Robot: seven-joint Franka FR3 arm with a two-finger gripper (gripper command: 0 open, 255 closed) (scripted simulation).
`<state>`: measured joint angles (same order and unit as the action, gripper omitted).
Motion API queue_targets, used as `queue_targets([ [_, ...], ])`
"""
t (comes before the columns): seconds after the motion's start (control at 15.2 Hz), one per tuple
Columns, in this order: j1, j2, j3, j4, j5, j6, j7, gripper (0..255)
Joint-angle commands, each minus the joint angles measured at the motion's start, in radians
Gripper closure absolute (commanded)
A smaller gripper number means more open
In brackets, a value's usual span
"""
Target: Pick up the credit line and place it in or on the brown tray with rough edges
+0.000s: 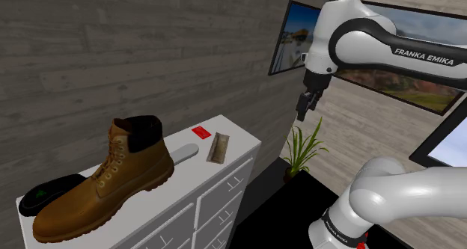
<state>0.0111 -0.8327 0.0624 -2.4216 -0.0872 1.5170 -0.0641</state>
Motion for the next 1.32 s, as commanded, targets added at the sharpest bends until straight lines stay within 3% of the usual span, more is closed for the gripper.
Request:
queue_targets([
  [0.0, 0.0, 0.0, 0.0, 0.0, 0.0, 0.0, 0.0, 0],
  [0.66, 0.033, 0.132, 0.055, -0.179, 0.065, 0.498, 0.096, 0],
  [1.25, 0.031, 0.407, 0.13, -0.19, 0.066, 0.956, 0.192, 0],
])
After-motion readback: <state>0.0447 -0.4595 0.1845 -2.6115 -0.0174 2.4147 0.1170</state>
